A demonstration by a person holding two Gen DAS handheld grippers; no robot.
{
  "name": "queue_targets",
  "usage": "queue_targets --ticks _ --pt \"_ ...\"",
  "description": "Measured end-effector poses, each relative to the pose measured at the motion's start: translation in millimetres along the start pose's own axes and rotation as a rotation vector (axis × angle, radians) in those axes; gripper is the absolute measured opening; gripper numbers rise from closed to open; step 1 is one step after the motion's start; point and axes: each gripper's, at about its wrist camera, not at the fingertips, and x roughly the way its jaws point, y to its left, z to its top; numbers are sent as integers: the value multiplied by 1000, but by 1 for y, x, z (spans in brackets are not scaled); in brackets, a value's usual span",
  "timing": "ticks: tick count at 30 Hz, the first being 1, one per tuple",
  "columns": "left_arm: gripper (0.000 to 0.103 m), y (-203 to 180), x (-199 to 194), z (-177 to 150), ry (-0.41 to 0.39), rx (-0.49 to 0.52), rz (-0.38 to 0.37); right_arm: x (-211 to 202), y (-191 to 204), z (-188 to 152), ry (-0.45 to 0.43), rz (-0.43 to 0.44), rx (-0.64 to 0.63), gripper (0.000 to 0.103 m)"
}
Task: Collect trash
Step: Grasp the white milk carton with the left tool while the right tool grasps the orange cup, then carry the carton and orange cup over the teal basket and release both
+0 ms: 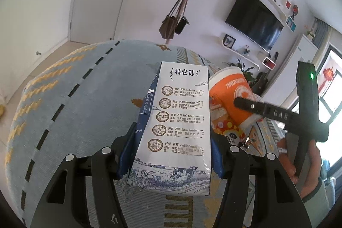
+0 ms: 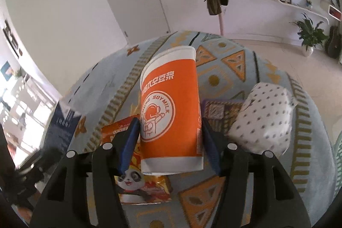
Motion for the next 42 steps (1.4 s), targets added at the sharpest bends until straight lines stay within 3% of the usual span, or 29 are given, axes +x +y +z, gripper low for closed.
queue_targets --ticks 4,8,11,14,19,29,42 --pt "57 -1 -1 -3 7 2 3 3 5 -10 36 12 -17 53" --pt "57 -4 -1 -2 5 16 15 -4 4 -18 13 23 -15 51" --pt "57 -9 -5 0 -14 33 3 -24 0 -23 -36 34 4 51" --pt "57 -17 -16 -2 -30 19 -56 -60 -7 -27 -111 35 24 51" --pt "57 -50 -33 6 -76 52 -112 -118 -27 -35 -227 -17 64 51" --pt "57 -143 -25 17 -85 139 -291 -209 -80 -61 -422 -238 107 51" --pt "57 -311 60 -11 54 300 -476 -251 -198 -111 -435 -400 320 51"
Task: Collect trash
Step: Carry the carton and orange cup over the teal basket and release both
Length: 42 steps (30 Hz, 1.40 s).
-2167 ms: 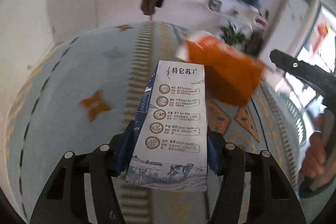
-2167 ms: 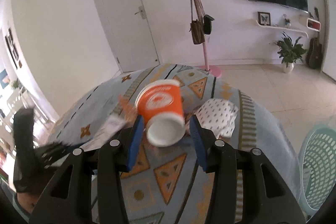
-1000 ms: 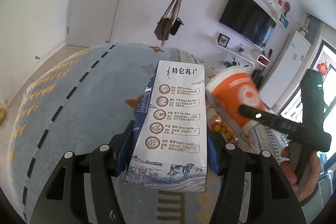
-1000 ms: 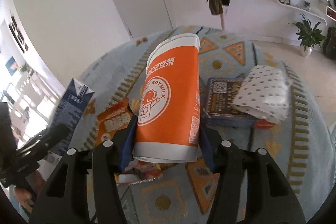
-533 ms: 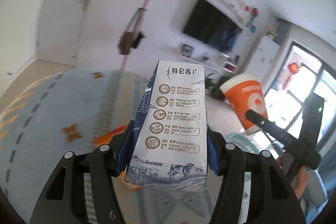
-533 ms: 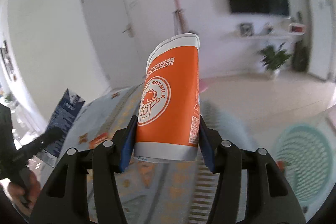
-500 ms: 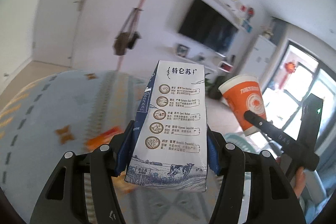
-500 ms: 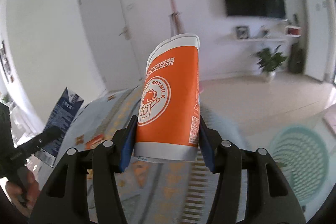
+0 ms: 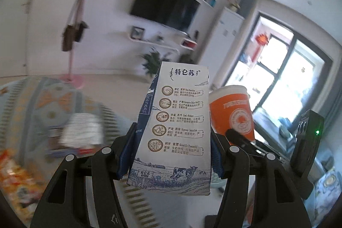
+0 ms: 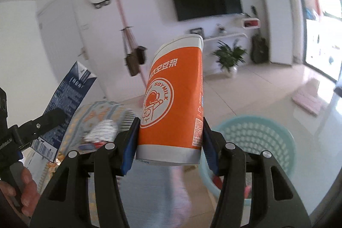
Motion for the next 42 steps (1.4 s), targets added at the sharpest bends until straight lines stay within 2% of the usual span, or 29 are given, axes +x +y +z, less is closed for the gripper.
queue_targets --ticks 5,8,13,17,18,19,24,31,36,42 --pt "57 -23 62 -4 87 0 -73 11 -45 -11 33 -57 73 51" --pt "57 -31 97 -12 158 -2 -152 20 -62 -19 52 -105 83 51" --pt "57 -42 150 -31 242 17 -162 41 -99 -38 115 -160 149 51" --pt "59 -43 173 -38 291 25 -151 57 -123 -47 169 -184 207 52" --pt "66 -41 179 -40 301 26 -132 58 -128 -49 180 -184 219 58" --pt "69 -38 182 -41 303 19 -127 60 -132 -50 185 -185 230 59" --pt "70 -27 183 -42 317 -6 -134 65 -145 -55 199 -184 271 59" --pt "70 -24 163 -42 294 -14 -137 61 -127 -45 173 -168 237 59" --pt "70 -22 133 -42 254 -5 -146 53 -107 -38 147 -155 200 59" --pt "70 -14 83 -36 175 30 -108 41 -68 -28 111 -82 157 58"
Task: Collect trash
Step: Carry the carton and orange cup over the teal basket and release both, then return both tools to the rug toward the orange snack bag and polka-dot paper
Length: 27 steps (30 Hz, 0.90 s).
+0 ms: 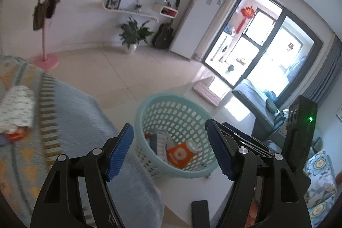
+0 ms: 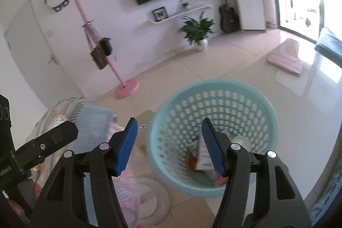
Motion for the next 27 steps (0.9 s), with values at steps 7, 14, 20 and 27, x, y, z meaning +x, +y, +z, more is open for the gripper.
queue_targets --ticks 7,14,20,27 --pt "70 23 -65 -12 -89 -29 96 -17 58 -5 -49 67 -119 57" --pt "75 73 -139 -38 -160 -127 193 -11 134 -24 -23 203 -221 54" --pt "75 126 -198 -62 -193 -223 362 13 199 -48 46 294 -276 44" --pt "81 185 -236 -88 -155 -365 566 35 254 -65 91 335 -344 44"
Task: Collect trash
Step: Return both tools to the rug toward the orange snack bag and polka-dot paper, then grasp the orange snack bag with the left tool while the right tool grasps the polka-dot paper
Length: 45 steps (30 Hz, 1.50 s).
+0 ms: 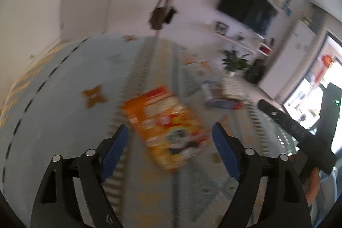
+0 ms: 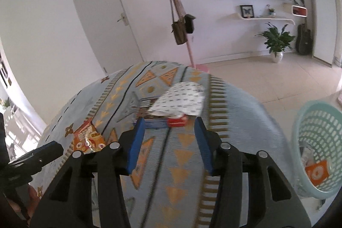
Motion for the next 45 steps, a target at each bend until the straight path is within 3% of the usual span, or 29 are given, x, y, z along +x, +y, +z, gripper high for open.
queue_targets --ticks 3,7,11,14,18,22,23,31,33,36,41,45 --pt "82 11 10 -3 56 -16 45 12 10 -6 21 10 -16 45" --pt "82 8 24 1 85 8 43 17 12 -10 37 -11 -34 45" --pt "81 -13 43 3 117 114 150 16 3 -12 41 2 7 45" --pt "71 -28 49 1 121 192 236 15 -3 -11 41 13 30 45" --pt "46 -28 44 3 101 193 260 17 -7 -8 38 5 44 45" --pt "9 -27 39 4 86 174 216 18 -7 -9 39 -10 40 45" --pt "5 -26 38 2 86 170 188 18 -6 -9 41 -13 38 45" --pt "2 -31 19 -2 -26 151 50 30 -11 5 81 -39 45 45" --pt "2 -28 13 -3 -55 133 23 38 -12 17 102 -34 51 51" --pt "2 -29 11 -3 -63 116 2 53 -12 32 123 -13 80 56" --pt "2 -28 13 1 -67 116 -18 88 -6 42 193 -68 63 59" --pt "2 -25 15 2 -67 112 -29 89 -10 44 181 -54 46 30"
